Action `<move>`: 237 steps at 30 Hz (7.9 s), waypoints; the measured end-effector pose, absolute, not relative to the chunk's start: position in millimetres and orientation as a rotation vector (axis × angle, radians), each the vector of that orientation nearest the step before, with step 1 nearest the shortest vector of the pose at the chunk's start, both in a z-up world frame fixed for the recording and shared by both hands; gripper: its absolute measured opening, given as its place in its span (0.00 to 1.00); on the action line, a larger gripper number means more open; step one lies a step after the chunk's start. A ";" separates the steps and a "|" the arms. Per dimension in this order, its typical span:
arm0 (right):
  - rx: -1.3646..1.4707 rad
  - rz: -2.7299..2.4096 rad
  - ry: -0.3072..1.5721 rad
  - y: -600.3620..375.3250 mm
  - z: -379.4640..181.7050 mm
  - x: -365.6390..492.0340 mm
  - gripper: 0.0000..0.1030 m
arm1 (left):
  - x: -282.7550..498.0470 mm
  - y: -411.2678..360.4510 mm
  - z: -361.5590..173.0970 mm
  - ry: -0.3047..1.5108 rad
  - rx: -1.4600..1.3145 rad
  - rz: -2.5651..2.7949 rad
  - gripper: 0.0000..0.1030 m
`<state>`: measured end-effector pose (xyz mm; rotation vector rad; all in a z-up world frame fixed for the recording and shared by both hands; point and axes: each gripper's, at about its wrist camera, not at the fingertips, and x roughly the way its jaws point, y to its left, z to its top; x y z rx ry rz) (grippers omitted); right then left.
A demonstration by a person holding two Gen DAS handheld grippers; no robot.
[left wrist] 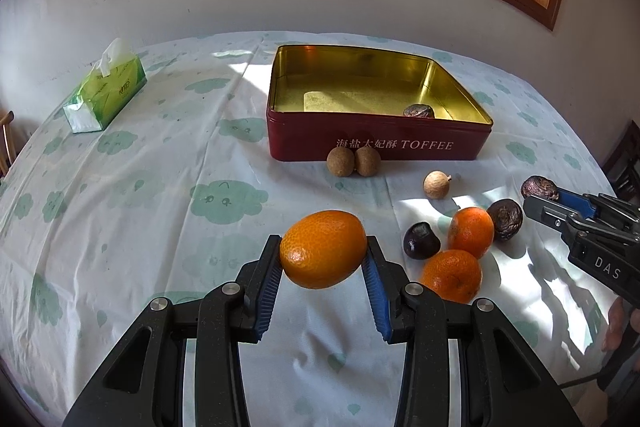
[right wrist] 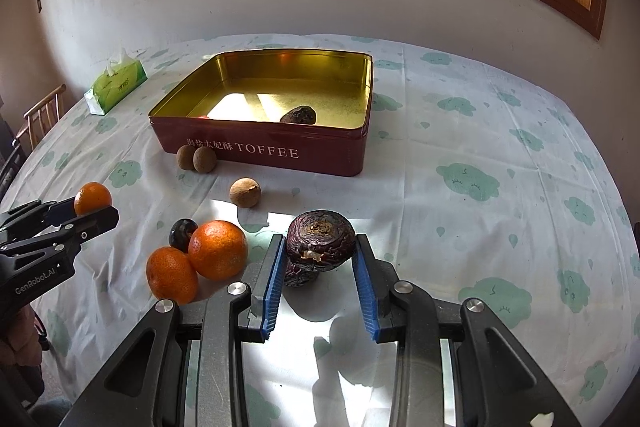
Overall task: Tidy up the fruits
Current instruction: 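Carry the tangerine and the dark fruit in both tools over the red tin, then open the right tool to drop the dark fruit while the left tool releases the tangerine into the tin, then move both open tools back toward the remaining fruits, then grasp a dark wrinkled fruit with the right tool, then grasp a large tangerine with the left tool, then carry the dark fruit and the tangerine in both tools over the red tin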
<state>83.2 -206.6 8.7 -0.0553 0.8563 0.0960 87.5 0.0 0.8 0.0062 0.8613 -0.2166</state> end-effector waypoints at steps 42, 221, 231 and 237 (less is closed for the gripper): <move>-0.056 0.132 0.868 -191.2 24.0 201.2 0.30 | 210.8 -12.1 25.9 0.856 -0.004 -0.206 0.40; -0.035 0.023 0.902 -259.8 -31.1 55.0 0.31 | 64.5 -85.0 -35.5 0.892 0.117 -0.247 0.51; -0.034 0.022 0.901 -260.0 -31.5 54.6 0.31 | 61.2 -89.5 -34.1 0.873 0.148 -0.274 0.41; -0.036 0.019 0.901 -260.4 -31.3 55.8 0.31 | 58.6 -86.9 -33.3 0.879 0.145 -0.284 0.41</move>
